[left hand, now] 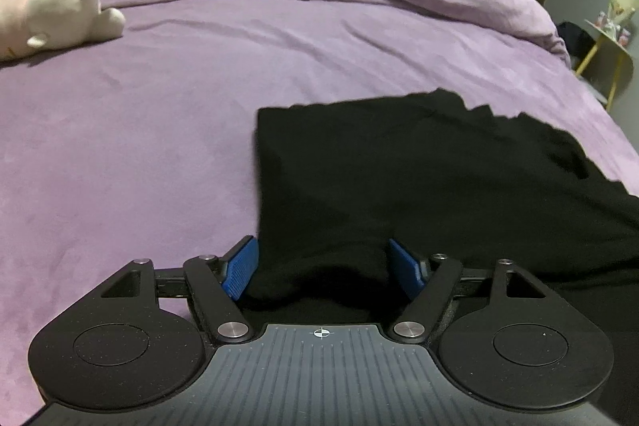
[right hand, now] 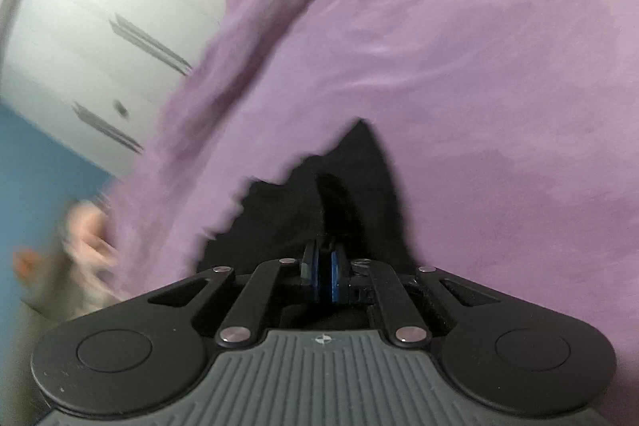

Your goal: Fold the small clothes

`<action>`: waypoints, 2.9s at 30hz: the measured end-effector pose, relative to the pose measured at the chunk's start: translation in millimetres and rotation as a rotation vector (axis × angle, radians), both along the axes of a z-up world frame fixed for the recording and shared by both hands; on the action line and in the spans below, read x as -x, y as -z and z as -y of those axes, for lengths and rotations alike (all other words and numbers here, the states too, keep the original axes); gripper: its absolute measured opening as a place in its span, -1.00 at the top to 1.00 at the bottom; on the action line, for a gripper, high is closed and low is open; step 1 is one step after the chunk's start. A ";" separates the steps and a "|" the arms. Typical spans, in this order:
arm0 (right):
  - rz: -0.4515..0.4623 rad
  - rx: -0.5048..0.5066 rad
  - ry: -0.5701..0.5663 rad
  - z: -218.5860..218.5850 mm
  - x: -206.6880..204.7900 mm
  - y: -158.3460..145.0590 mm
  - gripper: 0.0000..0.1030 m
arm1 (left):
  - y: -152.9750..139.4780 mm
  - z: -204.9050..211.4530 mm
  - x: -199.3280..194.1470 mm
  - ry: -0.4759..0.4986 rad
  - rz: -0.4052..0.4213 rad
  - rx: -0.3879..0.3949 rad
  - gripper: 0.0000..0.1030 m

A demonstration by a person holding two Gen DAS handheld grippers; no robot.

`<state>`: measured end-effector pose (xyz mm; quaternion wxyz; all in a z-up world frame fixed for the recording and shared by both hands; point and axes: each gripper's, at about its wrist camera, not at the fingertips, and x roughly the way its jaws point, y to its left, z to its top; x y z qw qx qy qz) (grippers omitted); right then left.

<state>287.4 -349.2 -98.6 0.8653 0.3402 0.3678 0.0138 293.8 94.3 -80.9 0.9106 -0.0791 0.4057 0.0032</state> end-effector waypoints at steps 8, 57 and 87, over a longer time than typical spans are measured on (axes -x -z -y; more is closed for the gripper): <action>0.104 0.179 -0.023 -12.3 7.3 -34.3 0.71 | -20.5 -5.1 16.1 0.003 0.030 -0.029 -0.52; -0.137 0.351 -0.260 -7.2 268.0 -26.7 0.13 | -14.0 -57.8 280.8 -0.056 -0.179 0.122 -0.52; -0.154 0.247 -0.304 7.0 262.2 -24.7 0.71 | -0.8 -57.0 262.1 0.036 -0.224 0.277 0.78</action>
